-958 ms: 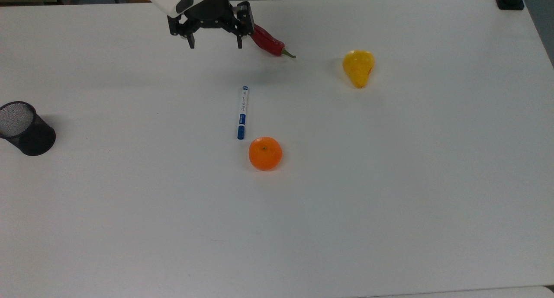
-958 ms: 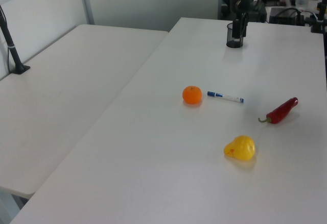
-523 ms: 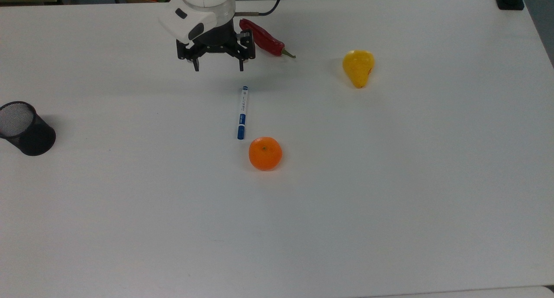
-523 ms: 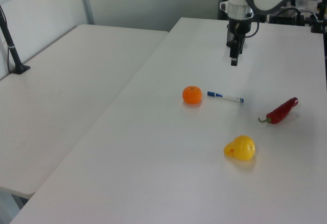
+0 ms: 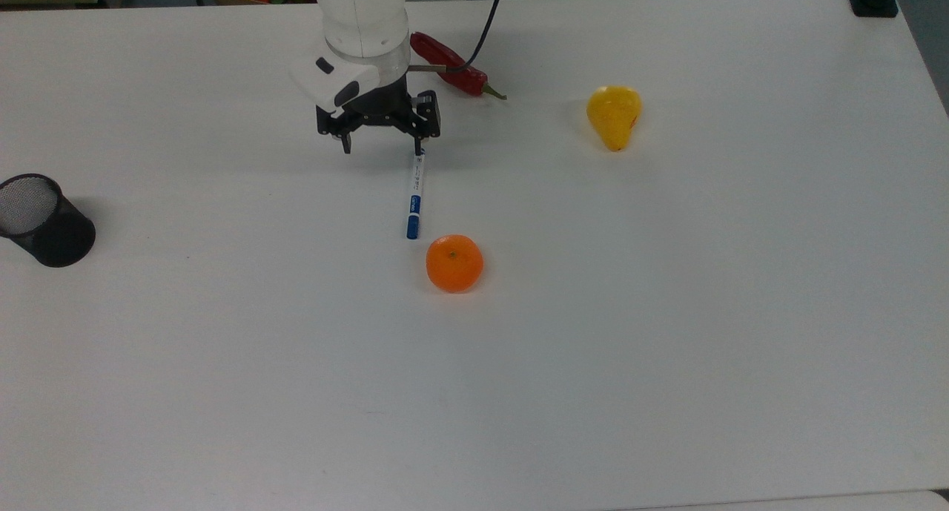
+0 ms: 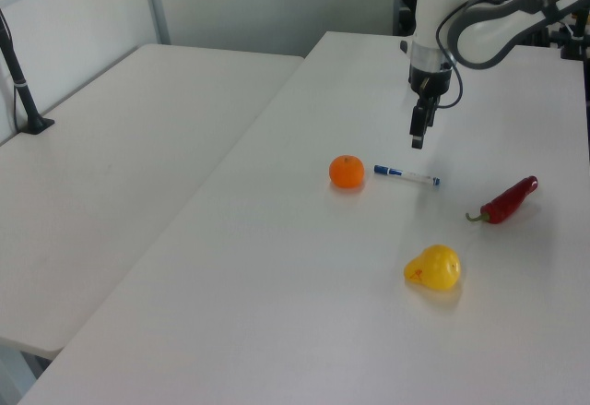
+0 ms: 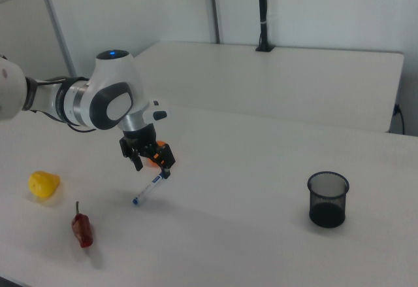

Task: Place marker
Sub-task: 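Move the open gripper down over the blue-capped white marker, then close the gripper around the middle of the marker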

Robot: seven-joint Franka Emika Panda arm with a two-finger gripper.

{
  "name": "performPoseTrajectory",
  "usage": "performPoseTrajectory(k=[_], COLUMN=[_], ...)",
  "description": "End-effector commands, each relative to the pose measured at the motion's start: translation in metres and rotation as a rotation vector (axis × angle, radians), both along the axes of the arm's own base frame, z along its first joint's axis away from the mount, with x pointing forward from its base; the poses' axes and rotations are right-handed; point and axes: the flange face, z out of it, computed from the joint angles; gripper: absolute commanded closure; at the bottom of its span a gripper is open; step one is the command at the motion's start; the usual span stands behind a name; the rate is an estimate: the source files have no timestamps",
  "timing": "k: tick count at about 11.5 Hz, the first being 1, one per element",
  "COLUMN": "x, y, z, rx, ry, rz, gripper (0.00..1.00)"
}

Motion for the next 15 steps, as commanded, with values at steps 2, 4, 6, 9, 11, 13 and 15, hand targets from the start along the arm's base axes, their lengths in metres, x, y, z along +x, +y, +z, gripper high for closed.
performPoseTrajectory(k=[2,4,6,9,11,13,15], x=[0.012,0.018,0.020,0.022,0.024,0.025,0.026], y=[0.027,0.029,0.039,0.043,0.040,0.040,0.039], z=[-0.038,-0.045,-0.056,-0.070,-0.068,-0.068,-0.066], rx=[-0.011,-0.013,-0.023,-0.086,-0.083,-0.075,-0.072], ry=[-0.010,-0.007,0.003,0.004,-0.009,-0.010,-0.012], rz=[0.005,0.007,-0.053,-0.057,-0.059,-0.069,-0.073], gripper=[0.00,0.00,0.00,0.03,0.34,0.61,0.78])
